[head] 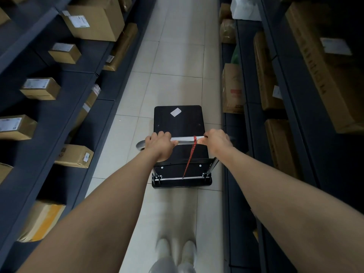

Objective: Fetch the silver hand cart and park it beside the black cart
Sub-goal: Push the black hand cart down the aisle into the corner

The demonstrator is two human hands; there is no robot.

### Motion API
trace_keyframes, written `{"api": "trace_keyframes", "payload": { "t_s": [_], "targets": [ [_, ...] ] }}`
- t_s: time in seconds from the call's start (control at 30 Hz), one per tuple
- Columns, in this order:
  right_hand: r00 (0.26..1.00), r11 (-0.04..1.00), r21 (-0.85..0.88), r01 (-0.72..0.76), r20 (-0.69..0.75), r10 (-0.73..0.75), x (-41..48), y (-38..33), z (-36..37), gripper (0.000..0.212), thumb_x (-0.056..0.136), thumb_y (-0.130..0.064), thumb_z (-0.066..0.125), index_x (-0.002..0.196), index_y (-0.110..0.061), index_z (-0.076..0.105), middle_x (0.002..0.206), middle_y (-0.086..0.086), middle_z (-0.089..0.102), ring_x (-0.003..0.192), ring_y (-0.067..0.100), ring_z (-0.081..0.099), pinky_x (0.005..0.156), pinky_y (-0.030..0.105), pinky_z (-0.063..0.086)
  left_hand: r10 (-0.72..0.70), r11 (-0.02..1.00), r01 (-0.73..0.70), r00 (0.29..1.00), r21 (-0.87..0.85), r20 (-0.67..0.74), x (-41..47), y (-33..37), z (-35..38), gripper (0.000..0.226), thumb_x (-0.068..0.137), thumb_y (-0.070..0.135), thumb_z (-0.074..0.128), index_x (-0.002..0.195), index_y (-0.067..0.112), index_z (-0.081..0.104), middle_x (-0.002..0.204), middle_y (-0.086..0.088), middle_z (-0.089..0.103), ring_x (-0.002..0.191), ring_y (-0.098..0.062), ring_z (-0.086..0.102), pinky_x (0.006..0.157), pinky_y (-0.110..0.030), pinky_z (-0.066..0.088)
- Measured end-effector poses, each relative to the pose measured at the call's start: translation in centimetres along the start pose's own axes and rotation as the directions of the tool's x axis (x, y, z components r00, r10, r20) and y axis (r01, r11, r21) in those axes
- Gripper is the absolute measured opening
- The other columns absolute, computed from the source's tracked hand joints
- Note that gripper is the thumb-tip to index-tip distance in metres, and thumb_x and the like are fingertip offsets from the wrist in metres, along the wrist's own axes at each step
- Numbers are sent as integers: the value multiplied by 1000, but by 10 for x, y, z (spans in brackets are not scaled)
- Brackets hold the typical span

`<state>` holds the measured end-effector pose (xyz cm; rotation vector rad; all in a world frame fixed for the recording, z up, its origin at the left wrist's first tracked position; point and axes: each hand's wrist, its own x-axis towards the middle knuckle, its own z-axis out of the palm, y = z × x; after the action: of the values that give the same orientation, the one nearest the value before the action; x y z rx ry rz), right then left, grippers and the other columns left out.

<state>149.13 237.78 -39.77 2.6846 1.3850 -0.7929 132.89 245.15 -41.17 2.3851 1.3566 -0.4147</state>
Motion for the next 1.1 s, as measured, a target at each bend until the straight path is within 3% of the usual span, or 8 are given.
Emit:
{"api": "trace_keyframes", "payload": {
  "t_s": [0.37, 0.53, 0.7, 1.1],
  "targets": [
    [1000, 1000, -11, 0, 31, 0, 55, -33, -30, 23, 94, -16, 58, 115, -9, 59, 95, 9, 52, 91, 25, 52, 73, 35, 47, 22, 1000, -22, 1000, 0, 4, 65, -22, -36, 37, 102, 41, 27, 115, 13, 47, 120, -9, 50, 113, -28, 43, 99, -39, 29],
    [1000, 999, -38, 4, 16, -3, 80, -51, -39, 25, 93, -12, 60, 118, -10, 59, 94, 9, 54, 88, 25, 52, 68, 33, 45, 28, 1000, -28, 1000, 11, 12, 97, -36, -53, 38, 102, 42, 27, 116, 14, 47, 119, -8, 51, 112, -27, 43, 97, -38, 30],
    [1000, 1000, -18, -15, 23, 16, 103, -65, -51, 24, 93, -11, 58, 117, -9, 60, 96, 10, 55, 97, 28, 58, 71, 34, 48, 39, 999, -39, 999, 9, 8, 123, -44, -68, 36, 102, 42, 28, 115, 15, 48, 120, -8, 51, 113, -27, 43, 97, -38, 30],
    [999, 1000, 8, -30, 17, 30, 153, -81, -74, 29, 91, -5, 59, 120, -9, 59, 96, 10, 53, 86, 25, 51, 72, 32, 49, 58, 998, -58, 998, 39, 12, 178, -50, -96, 37, 102, 41, 27, 118, 14, 47, 120, -9, 50, 114, -28, 43, 101, -40, 29]
  ]
}}
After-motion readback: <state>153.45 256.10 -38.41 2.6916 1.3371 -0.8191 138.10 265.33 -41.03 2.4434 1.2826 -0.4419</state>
